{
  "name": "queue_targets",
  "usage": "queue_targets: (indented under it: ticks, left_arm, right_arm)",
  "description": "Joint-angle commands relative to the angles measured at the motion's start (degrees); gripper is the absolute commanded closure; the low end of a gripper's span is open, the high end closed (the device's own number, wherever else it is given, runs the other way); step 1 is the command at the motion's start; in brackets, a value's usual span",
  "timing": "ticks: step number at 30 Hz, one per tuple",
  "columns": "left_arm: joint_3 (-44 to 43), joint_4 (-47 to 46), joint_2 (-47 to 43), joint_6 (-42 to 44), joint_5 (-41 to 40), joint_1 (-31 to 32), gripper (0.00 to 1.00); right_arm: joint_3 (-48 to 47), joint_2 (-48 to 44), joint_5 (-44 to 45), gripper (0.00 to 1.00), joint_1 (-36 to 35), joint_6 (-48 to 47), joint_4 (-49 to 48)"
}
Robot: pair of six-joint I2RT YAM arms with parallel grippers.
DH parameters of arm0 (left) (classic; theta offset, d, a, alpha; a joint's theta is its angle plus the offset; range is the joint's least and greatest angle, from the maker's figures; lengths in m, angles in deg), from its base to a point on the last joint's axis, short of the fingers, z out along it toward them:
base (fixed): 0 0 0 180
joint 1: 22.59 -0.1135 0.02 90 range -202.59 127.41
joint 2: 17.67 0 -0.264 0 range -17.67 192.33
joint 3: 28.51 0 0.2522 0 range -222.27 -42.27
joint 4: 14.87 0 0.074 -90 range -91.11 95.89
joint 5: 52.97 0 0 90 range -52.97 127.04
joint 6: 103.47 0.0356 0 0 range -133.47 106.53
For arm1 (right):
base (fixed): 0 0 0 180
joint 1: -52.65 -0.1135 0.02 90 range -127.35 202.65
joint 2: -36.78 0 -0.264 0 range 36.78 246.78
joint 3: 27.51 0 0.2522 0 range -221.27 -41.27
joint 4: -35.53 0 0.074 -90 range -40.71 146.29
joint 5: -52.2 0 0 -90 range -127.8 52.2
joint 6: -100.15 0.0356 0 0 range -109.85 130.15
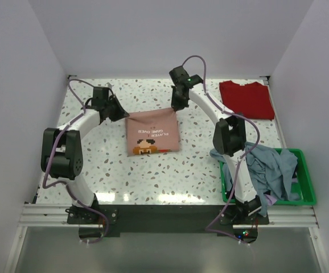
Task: Fold and stack the t-shirts
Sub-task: Fold the tshirt
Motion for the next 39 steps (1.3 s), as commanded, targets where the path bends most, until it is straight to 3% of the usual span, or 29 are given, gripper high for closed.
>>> queue_targets:
  ticks: [1,2,3,4,7,10,19,26,32,39]
  left_arm:
    - [-3.2,-2.2,0.5,0.8,-4.8,-0.9,1.00]
    - [-3.6,-1.1,0.5,0.4,-5.5,-0.9,1.00]
    - [-3.8,-0.6,0.5,0.1,-6.4,-1.0,0.91]
    - [-3.9,-0.1,0.3,0.0,-7.8,-1.0,0.61]
    - [-3.6,0.0,-1.4,0.4,-9.6,-1.0,0.33]
    - [-2.5,-0.2,-3.8,2.1,-10.5,-1.0,0.20]
    - [9.2,-5.0,-7.6,7.8,-0.9,-1.0,0.20]
    - [14.2,-7.8,-6.6,9.8,3.6,-1.0,0.23]
    - [14.9,-8.7,-3.3,11.7,4.8,-1.0,0.30]
    - [13.5,-8.1,0.6,12.0,4.1,-1.0,0.41]
  right_arm:
    - [-3.8,0.5,-2.4,0.94,0.7,-1.1,-2.4]
    - [-4.9,1.2,-3.3,0.81,0.7,-1.4,-2.2]
    - [-5.3,1.3,-4.3,0.52,0.8,-1.8,-2.2]
    - [-5.5,1.3,-5.9,0.42,1.0,-2.5,-2.3]
    - [-2.9,-1.5,-8.5,0.22,1.1,-4.2,-4.7]
    - [3.9,-6.4,-11.8,0.07,1.7,-5.5,-8.8]
    - [28.5,-18.4,-19.7,0.03,1.7,-7.2,-19.1]
    - [42.3,-25.1,-23.9,0.03,1.8,-5.5,-27.4]
    - [49.1,-27.9,-25.9,0.03,2.6,-3.3,-33.1]
    - [48.9,-26.4,-27.5,0.03,3.5,-2.8,-33.6]
